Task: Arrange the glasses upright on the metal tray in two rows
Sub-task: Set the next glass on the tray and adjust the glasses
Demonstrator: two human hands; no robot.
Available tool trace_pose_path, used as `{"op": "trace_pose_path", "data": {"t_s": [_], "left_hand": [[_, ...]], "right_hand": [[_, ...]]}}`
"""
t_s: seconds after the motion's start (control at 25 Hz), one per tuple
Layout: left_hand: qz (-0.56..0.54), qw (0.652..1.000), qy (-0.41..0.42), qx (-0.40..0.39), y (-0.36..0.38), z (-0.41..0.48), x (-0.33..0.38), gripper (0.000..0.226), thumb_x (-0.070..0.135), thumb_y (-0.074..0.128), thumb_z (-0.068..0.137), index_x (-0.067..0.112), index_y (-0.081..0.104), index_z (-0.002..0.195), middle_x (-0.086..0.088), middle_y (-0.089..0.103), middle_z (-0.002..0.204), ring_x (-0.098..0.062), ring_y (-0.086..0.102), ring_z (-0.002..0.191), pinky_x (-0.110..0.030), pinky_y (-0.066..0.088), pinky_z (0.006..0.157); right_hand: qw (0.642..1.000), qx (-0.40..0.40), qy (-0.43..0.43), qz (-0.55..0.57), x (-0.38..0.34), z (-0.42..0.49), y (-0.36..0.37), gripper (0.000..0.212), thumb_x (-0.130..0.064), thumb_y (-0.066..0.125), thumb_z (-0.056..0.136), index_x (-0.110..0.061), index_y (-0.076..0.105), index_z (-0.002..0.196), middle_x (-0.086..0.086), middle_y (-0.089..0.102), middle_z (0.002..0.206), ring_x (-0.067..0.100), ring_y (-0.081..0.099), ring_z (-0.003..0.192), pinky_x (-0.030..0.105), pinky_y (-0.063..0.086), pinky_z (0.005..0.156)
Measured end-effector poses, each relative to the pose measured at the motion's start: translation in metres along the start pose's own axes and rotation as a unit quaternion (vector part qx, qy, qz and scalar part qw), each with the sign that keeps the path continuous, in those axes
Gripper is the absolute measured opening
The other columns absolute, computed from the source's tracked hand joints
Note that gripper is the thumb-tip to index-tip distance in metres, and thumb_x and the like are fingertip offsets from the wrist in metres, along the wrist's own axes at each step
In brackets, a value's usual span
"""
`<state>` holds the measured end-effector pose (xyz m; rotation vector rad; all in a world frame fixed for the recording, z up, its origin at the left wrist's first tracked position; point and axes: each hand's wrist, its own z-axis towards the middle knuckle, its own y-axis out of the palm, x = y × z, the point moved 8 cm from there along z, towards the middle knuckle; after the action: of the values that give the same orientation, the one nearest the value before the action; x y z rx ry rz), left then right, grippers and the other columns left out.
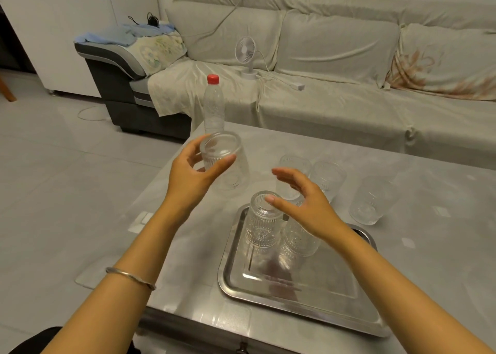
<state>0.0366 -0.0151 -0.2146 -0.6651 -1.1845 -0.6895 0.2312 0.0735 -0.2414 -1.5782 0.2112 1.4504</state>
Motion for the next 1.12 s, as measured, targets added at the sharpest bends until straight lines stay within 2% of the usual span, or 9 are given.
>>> {"op": "trace_pose_path", "data": {"t_s": [0.08, 0.2, 0.32, 0.6, 0.72, 0.8, 0.92, 1.0, 1.12], "left_hand": [[-0.012, 0.998, 0.022, -0.060, 0.019, -0.002, 0.033, 0.048, 0.052, 0.070, 0.067, 0.044, 0.053, 0.111, 0.021, 0.059, 0.115, 0.004, 0.054, 0.107, -0.011, 0.046, 0.077], [-0.013, 0.991, 0.028, -0.133, 0.056, -0.013, 0.053, 0.061, 0.059, 0.070, 0.063, 0.036, 0.058, 0.119, 0.013, 0.064, 0.120, -0.004, 0.056, 0.115, -0.026, 0.046, 0.092], [-0.016, 0.983, 0.025, -0.179, 0.093, -0.027, 0.058, 0.060, 0.061, 0.066, 0.061, 0.038, 0.061, 0.116, 0.012, 0.065, 0.119, -0.004, 0.056, 0.113, -0.025, 0.047, 0.091], [0.013, 0.954, 0.022, -0.298, 0.177, -0.048, 0.042, 0.060, 0.062, 0.068, 0.067, 0.038, 0.058, 0.121, 0.007, 0.057, 0.130, -0.007, 0.052, 0.120, -0.024, 0.047, 0.092], [0.056, 0.963, 0.022, -0.264, 0.178, -0.038, 0.016, 0.055, 0.058, 0.052, 0.079, 0.031, 0.056, 0.127, 0.010, 0.054, 0.133, -0.008, 0.048, 0.123, -0.035, 0.042, 0.105], [0.160, 0.962, 0.029, -0.218, 0.164, -0.030, -0.013, 0.056, 0.062, 0.049, 0.080, 0.031, 0.056, 0.126, 0.011, 0.055, 0.132, -0.009, 0.047, 0.125, -0.042, 0.036, 0.110], [0.372, 0.897, 0.065, -0.230, 0.153, -0.031, -0.042, 0.072, 0.076, 0.048, 0.070, 0.036, 0.050, 0.129, 0.007, 0.050, 0.140, -0.019, 0.033, 0.138, -0.050, 0.018, 0.116], [0.402, 0.880, 0.079, -0.238, 0.154, -0.032, -0.045, 0.083, 0.084, 0.042, 0.062, 0.038, 0.048, 0.131, 0.007, 0.047, 0.143, -0.019, 0.028, 0.141, -0.052, 0.007, 0.118], [0.408, 0.878, 0.092, -0.233, 0.157, -0.032, -0.044, 0.084, 0.088, 0.039, 0.059, 0.040, 0.052, 0.126, 0.009, 0.053, 0.139, -0.016, 0.035, 0.138, -0.051, 0.006, 0.118]], "right_hand": [[0.999, 0.015, -0.025, 0.039, -0.021, -0.001, -0.009, 0.069, -0.058, 0.069, 0.070, -0.036, 0.046, 0.131, -0.013, 0.051, 0.138, 0.002, 0.047, 0.128, 0.026, 0.037, 0.109], [0.992, 0.031, -0.044, 0.110, -0.041, -0.008, -0.029, 0.069, -0.050, 0.074, 0.067, -0.034, 0.049, 0.130, -0.010, 0.056, 0.136, 0.007, 0.053, 0.126, 0.033, 0.042, 0.108], [0.991, 0.039, -0.035, 0.119, -0.040, -0.026, -0.050, 0.073, -0.044, 0.076, 0.066, -0.028, 0.050, 0.132, -0.008, 0.061, 0.130, 0.009, 0.059, 0.120, 0.037, 0.049, 0.101], [0.988, 0.073, 0.027, 0.135, 0.007, -0.075, -0.096, 0.069, -0.028, 0.083, 0.066, -0.031, 0.051, 0.127, -0.003, 0.066, 0.124, 0.014, 0.065, 0.112, 0.037, 0.056, 0.090], [0.981, 0.132, 0.052, 0.134, 0.032, -0.088, -0.108, 0.074, -0.032, 0.083, 0.061, -0.026, 0.051, 0.128, -0.003, 0.064, 0.126, 0.012, 0.064, 0.112, 0.038, 0.054, 0.095], [0.974, 0.171, 0.072, 0.128, 0.049, -0.095, -0.116, 0.077, -0.035, 0.082, 0.057, -0.027, 0.049, 0.125, -0.004, 0.060, 0.128, 0.012, 0.062, 0.114, 0.034, 0.053, 0.097], [0.972, 0.194, 0.087, 0.104, 0.071, -0.099, -0.119, 0.073, -0.034, 0.082, 0.056, -0.033, 0.045, 0.119, -0.004, 0.056, 0.129, 0.014, 0.058, 0.118, 0.021, 0.052, 0.092], [0.971, 0.202, 0.097, 0.080, 0.088, -0.102, -0.115, 0.079, -0.036, 0.084, 0.056, -0.032, 0.042, 0.122, -0.004, 0.053, 0.131, 0.016, 0.054, 0.122, 0.026, 0.047, 0.099], [0.973, 0.197, 0.110, 0.053, 0.109, -0.103, -0.103, 0.084, -0.031, 0.087, 0.060, -0.031, 0.039, 0.128, -0.007, 0.051, 0.133, 0.015, 0.052, 0.123, 0.034, 0.045, 0.104]]}}
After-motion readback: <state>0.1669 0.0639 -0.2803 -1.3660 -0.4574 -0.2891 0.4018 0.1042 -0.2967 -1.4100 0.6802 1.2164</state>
